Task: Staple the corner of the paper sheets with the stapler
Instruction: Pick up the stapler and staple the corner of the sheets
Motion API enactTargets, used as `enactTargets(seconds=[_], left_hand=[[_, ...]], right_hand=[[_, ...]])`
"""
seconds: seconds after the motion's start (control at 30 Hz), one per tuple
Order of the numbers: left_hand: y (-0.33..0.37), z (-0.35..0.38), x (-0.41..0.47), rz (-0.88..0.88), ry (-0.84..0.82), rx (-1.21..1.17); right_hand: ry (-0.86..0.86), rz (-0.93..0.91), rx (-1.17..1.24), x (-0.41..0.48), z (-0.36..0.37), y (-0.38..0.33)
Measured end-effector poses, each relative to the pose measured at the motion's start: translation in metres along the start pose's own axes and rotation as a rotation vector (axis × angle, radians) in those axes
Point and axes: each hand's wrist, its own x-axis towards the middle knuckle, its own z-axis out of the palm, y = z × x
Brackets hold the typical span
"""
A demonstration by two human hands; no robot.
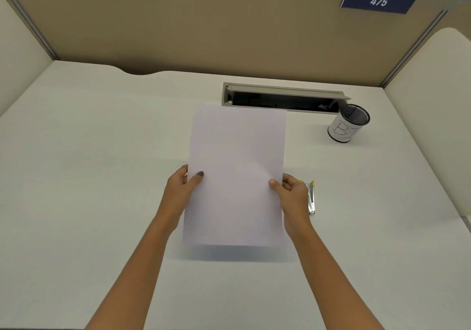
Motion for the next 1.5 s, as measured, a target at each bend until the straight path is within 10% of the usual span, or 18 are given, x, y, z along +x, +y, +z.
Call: enactTargets(seconds=[0.33,0.63,0.97,1.3,1.5], left_hand=[[-0.028,-0.009,-0.006,-0.112,-0.222,-0.110],[-0.041,-0.014,0.002,-0.098,-0.115,-0.130],[-0.047,-0.014,0.005,-0.118,-0.047,-0.217],[-0.045,-0.019,0.013,-0.093,-0.027,-0.220],[-0.042,-0.024,0.015,-0.084,-0.042,-0.221]], right_hand=[[-0.035,-0.012,-0.148,0.010,-0.012,-0.003],[0.518,-0.192,-0.535,0.039,-0.050,0.023],[0.396,-0.170,-0.962,0.055,-0.057,0.056],[-0.096,0.290,0.155,0.039,-0.056,0.022],[-0.369,0.385,0.200,0.022,-0.064,0.009]])
